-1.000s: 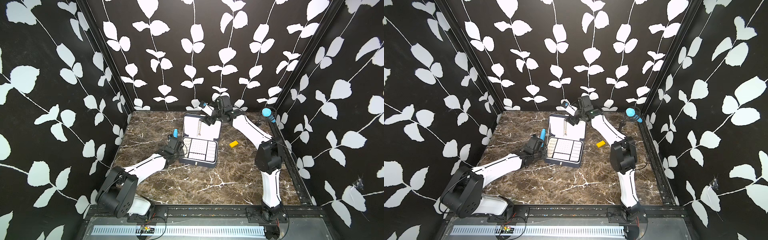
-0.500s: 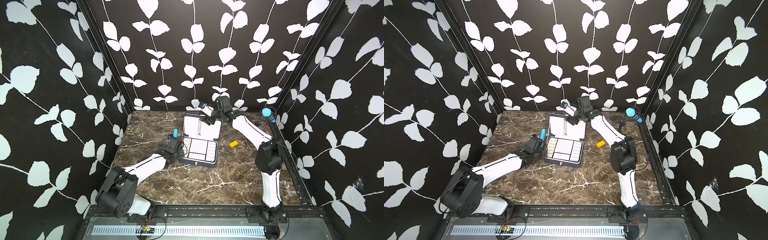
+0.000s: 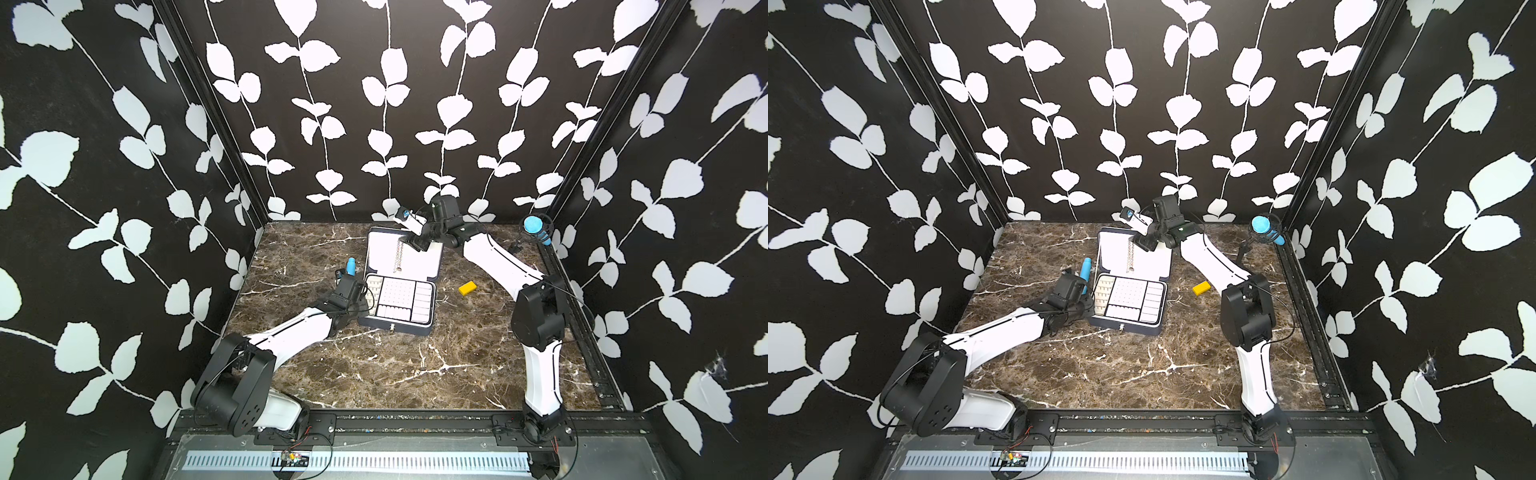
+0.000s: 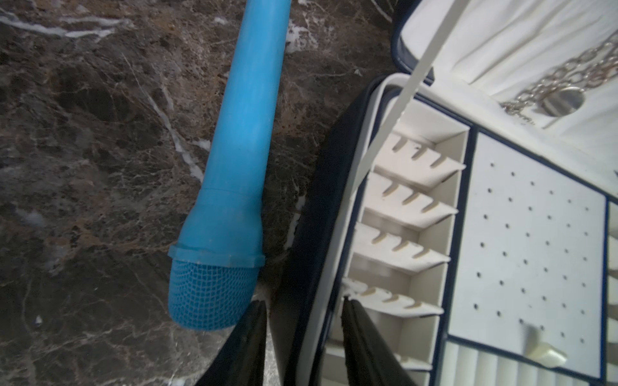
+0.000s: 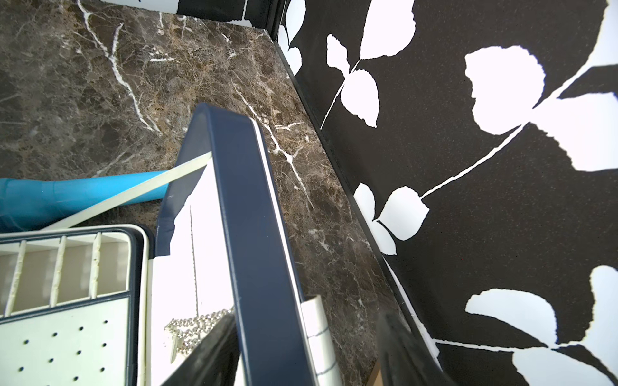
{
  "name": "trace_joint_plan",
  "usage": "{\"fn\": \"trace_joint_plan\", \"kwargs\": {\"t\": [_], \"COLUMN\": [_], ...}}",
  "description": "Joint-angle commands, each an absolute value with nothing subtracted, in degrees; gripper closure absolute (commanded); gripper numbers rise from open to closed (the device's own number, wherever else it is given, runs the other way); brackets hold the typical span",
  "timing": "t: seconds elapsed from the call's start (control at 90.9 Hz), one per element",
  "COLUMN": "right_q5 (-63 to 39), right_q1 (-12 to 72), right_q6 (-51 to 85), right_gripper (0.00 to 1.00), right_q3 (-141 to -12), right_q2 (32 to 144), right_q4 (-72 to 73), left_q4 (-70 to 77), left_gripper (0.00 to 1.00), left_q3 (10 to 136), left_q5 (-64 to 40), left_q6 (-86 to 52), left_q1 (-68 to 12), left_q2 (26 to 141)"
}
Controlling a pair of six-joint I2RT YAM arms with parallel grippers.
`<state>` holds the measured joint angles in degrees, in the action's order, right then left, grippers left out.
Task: Put jewelry chain into jewelry box
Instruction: Close the fastener on the jewelry box, then open the storage slot of the jewelry box.
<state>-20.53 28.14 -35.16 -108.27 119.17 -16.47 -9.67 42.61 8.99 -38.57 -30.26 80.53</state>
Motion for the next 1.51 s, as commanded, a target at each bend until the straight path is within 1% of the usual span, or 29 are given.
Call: {"fn": "trace_joint_plan", "kwargs": {"t": [0.0,0.33,0.462,0.517,0.638,0.781,1.023,1.243,1.309,1.364,1.408,1.496], "right_q5": [-17.84,-17.75,-17.96,-18.14,-18.24,-20.35,-21.87,-20.94,-18.45,-13.94,-9.76,-6.5], "right_q1": [27.42,27.42,27.42,27.43,27.36,27.29,26.07,25.58,25.64,25.61,25.33,22.83], "right_q6": [-34.94,-34.89,-34.74,-33.87,-30.81,-27.18,-19.91,-14.51,-11.38,-5.88,1.4,18.44], "right_gripper": [0.37,0.43,0.44,0.39,0.17,0.02,0.01,0.01,0.01,0.01,0.01,0.01], "right_q3": [-106.34,-106.17,-106.11,-106.01,-106.44,-107.24,-104.88,-97.78,-94.14,-89.99,-87.64,-86.75], "right_q2": [119.14,118.99,118.77,118.47,117.6,115.7,110.19,104.12,102.07,100.09,98.77,97.51], "right_q4": [-18.77,-18.59,-18.35,-17.86,-16.13,-14.53,-9.25,-3.41,-0.46,4.05,5.96,2.77], "left_q4": [-14.16,-14.11,-14.09,-14.09,-14.26,-14.27,-14.66,-15.63,-16.77,-17.87,-19.19,-22.51], "left_gripper": [0.6,0.6,0.6,0.6,0.6,0.6,0.59,0.59,0.58,0.58,0.58,0.57], "left_q3": [40.34,40.08,40.08,40.08,40.16,40.34,41.49,43.35,44.38,45.34,46.5,49.76], "left_q5": [8.98,9.13,9.1,8.98,8.92,8.88,8.44,8.55,8.58,8.66,8.82,9.74], "left_q6": [-37.96,-38.06,-38.06,-38.06,-37.99,-37.8,-37.15,-36.25,-35.85,-35.27,-34.56,-32.31], "left_q1": [-30.06,-30.1,-30.06,-30.06,-30.18,-30.16,-30.45,-31.13,-31.24,-31.33,-31.35,-31.42], "left_q2": [79.81,79.72,79.59,79.54,79.37,79.04,78.85,78.41,78.0,77.09,76.05,73.7]}}
